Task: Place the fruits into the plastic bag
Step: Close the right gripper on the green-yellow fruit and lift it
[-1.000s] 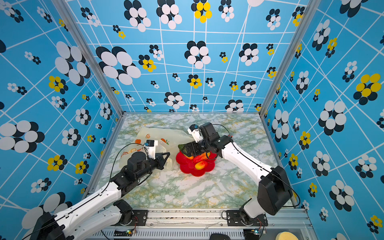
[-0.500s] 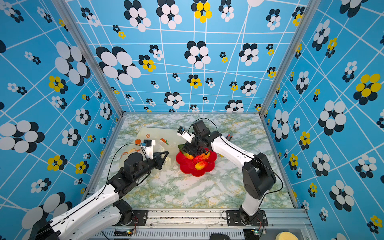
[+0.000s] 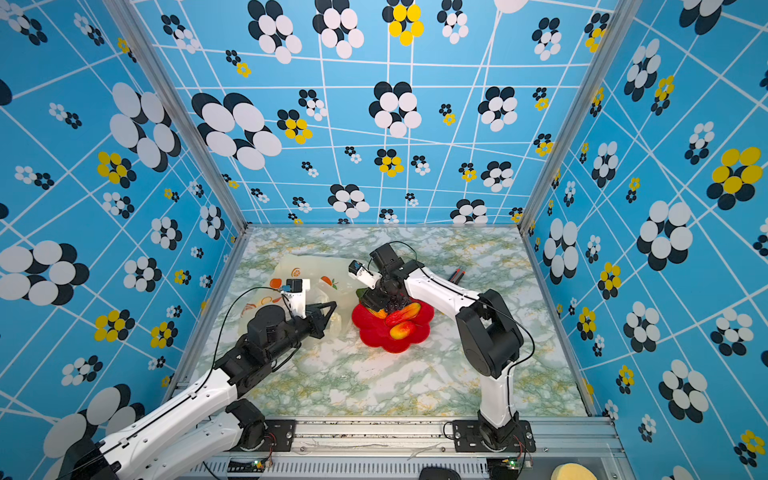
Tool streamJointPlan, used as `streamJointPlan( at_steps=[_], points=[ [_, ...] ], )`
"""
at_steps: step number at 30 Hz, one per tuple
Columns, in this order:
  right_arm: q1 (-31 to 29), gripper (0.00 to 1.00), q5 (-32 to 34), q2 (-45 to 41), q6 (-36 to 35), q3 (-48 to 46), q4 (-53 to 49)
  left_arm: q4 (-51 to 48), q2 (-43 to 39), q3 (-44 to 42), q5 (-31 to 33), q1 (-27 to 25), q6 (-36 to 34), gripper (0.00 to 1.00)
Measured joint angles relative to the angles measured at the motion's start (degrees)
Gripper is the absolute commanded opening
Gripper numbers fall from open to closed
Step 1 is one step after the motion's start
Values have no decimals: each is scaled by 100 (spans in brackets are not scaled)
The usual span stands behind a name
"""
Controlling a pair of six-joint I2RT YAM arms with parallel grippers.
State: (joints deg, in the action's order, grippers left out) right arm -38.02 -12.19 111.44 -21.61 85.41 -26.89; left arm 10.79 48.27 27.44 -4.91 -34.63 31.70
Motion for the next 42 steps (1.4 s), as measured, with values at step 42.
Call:
streamJointPlan(
  at_steps=[42],
  points=[
    [-234,29,79,114,951,-555,800,0,219,0,90,0,28,0]
  ],
)
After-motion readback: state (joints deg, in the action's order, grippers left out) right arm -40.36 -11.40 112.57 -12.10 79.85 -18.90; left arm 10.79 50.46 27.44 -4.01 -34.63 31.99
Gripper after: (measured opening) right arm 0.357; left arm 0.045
